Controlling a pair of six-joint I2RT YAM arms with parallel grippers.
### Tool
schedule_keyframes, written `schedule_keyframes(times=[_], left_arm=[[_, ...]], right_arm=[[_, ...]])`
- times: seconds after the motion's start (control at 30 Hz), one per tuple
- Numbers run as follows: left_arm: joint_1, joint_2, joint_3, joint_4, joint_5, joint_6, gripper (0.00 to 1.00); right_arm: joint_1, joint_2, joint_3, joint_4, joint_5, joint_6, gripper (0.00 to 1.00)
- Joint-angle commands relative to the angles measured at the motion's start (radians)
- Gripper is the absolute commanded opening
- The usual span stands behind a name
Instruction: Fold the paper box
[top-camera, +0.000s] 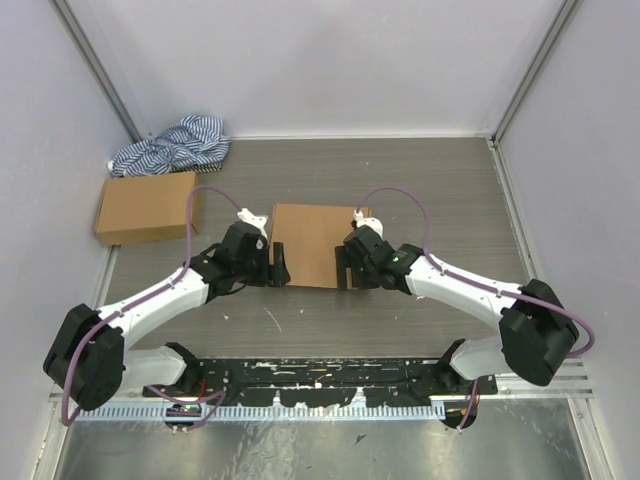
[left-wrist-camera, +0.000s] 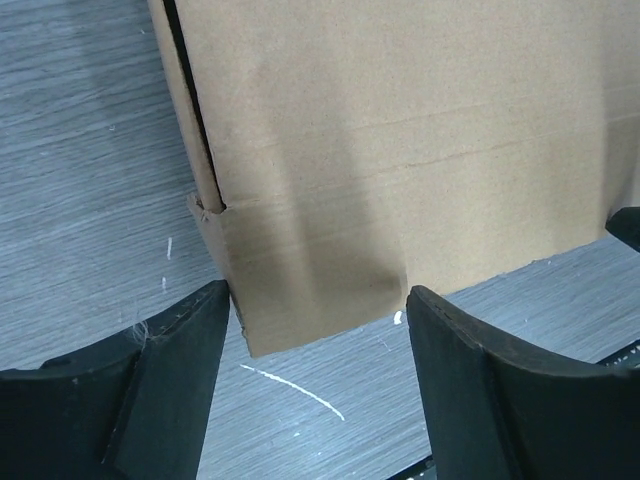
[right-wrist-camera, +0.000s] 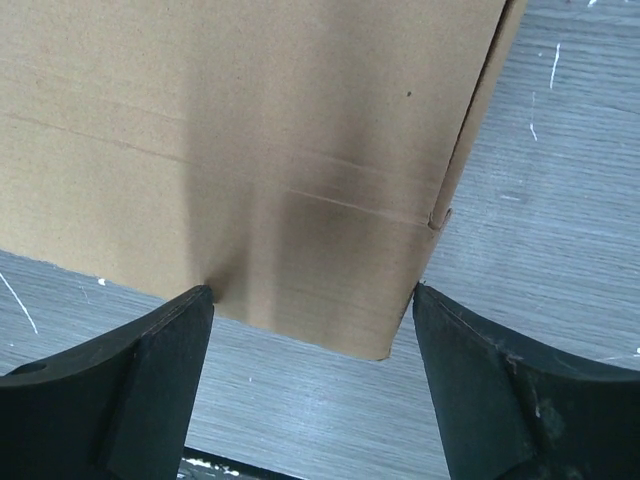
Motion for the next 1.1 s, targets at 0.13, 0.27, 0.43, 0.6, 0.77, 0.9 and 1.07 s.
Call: schedule_keyframes(times=[0.13,0.27,0.43,0.6,0.77,0.9,1.07], left_arm=[[-0.020,-0.010,0.080,-0.077,0.030,-0.016,0.76],[-0.030,-0.013,0.098,-0.121,0.012,-0.021,0.76],[-0.041,-0.012,0.106,-0.137,0.006,-0.022,0.76],[-0.050,-0.011,0.113,-0.150,0.005,-0.024,0.75],[-0.052,-0.015,0.121,-0.167,-0.005,-0.022,0.75],[-0.054,-0.014,0.131,-0.182,-0.008,-0.021,0.75],[-0.057,-0.009,0.147,-0.208,-0.012,-0.021,0.75]], right_arm=[[0.011,-0.065,0.074,-0.047,0.000,0.023,0.85],[0.011,-0.071,0.093,-0.076,-0.011,0.024,0.85],[0.011,-0.068,0.108,-0.087,-0.009,0.020,0.85],[0.011,-0.059,0.102,-0.066,-0.022,0.008,0.85],[0.011,-0.064,0.095,-0.057,-0.038,0.001,0.85],[0.011,-0.066,0.101,-0.077,-0.027,0.003,0.85],[0.011,-0.055,0.114,-0.110,-0.024,0.000,0.85]])
